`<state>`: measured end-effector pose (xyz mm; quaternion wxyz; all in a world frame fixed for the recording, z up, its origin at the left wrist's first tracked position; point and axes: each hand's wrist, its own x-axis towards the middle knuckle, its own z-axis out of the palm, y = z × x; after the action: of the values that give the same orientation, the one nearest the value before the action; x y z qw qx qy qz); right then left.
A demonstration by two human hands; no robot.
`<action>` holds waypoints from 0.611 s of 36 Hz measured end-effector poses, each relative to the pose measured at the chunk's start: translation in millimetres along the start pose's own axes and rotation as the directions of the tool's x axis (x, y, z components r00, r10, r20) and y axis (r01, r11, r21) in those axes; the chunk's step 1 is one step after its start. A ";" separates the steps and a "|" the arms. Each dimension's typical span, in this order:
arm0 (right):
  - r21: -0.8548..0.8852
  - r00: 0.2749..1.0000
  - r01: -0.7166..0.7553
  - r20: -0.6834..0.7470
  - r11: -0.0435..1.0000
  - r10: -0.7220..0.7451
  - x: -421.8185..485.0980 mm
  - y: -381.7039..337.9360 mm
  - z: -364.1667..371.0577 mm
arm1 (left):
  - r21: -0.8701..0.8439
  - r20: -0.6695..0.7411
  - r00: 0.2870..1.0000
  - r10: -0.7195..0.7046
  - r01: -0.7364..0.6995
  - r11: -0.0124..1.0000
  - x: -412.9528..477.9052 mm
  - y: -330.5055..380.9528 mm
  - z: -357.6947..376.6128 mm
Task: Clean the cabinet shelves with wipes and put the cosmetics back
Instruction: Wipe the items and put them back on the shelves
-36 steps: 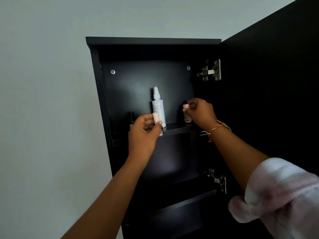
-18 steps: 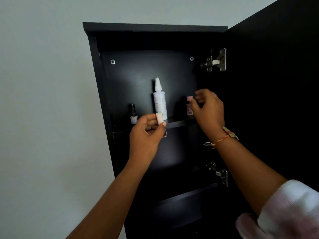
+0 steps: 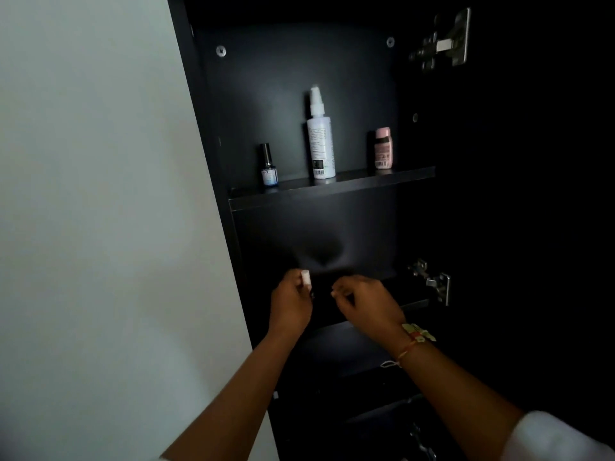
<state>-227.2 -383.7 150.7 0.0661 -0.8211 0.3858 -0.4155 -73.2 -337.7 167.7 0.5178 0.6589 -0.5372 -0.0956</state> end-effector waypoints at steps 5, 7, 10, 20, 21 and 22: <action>-0.026 1.000 -0.027 -0.011 0.999 0.026 5.1 0.6 3.0 | 0.071 -0.057 0.993 -0.107 0.111 0.991 3.3 -9.4 0.9; -0.029 0.999 -0.028 -0.016 0.999 0.028 7.2 0.3 3.2 | 0.063 -0.081 0.987 -0.141 0.146 0.987 3.6 -11.4 2.4; -0.035 0.999 -0.038 -0.004 0.999 0.038 10.0 -0.4 4.0 | 0.051 -0.101 0.981 -0.166 0.172 0.984 3.8 -14.8 3.2; -0.005 0.998 -0.056 0.020 0.998 0.056 8.1 2.9 10.0 | 0.081 -0.183 0.977 -0.108 0.124 0.989 -0.9 -26.3 0.3; -0.004 0.998 -0.058 0.025 0.998 0.058 7.5 3.3 10.7 | 0.081 -0.187 0.977 -0.101 0.118 0.990 -1.3 -27.3 0.6; -0.004 0.998 -0.061 0.029 0.998 0.061 6.9 3.8 11.6 | 0.080 -0.190 0.977 -0.099 0.115 0.990 -1.7 -27.5 0.6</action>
<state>-218.5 -393.5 146.0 0.0828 -0.8150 0.4102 -0.4007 -57.6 -339.8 145.1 0.5292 0.7157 -0.4542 -0.0371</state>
